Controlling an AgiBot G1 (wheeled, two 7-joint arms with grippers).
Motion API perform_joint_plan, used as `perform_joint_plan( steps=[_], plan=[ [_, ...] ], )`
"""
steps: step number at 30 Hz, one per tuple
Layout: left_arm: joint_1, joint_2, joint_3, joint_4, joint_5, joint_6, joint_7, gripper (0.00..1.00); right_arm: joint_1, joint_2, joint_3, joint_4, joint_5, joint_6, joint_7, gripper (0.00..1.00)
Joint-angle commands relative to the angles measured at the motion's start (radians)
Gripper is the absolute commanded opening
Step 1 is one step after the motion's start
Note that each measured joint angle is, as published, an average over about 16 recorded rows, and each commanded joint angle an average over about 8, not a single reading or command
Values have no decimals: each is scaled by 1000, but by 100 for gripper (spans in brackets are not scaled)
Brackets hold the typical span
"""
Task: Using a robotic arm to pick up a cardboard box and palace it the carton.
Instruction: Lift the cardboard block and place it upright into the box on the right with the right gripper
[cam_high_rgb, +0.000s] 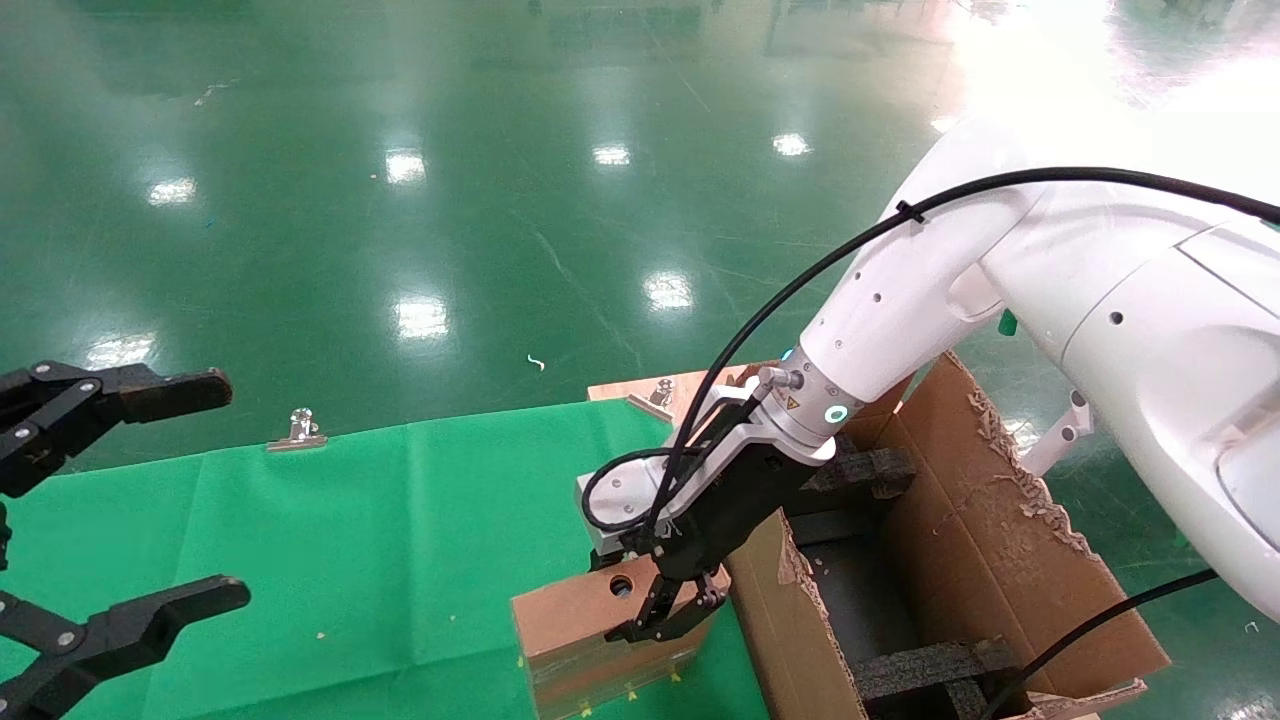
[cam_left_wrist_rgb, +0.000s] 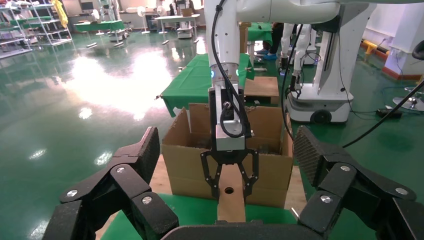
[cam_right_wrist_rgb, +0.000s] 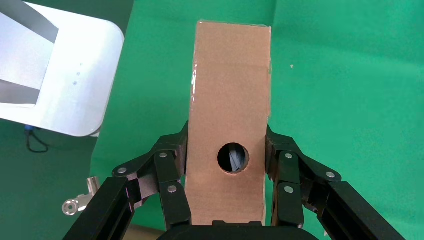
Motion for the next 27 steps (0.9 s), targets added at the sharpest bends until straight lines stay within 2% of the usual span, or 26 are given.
perform_joint_plan(
  steps=[1,8,16,27],
  plan=[
    [0,0,0,0,0,0,0,100,-3,2,1,0,4,5,1,0],
    [0,0,0,0,0,0,0,100,179,41,-5,-12,64,-4,22,0],
    [0,0,0,0,0,0,0,100,400,78,-70,-36,110,-9,23,0],
    [0,0,0,0,0,0,0,100,511,151,-217,-22,184,-12,38,0]
  ],
)
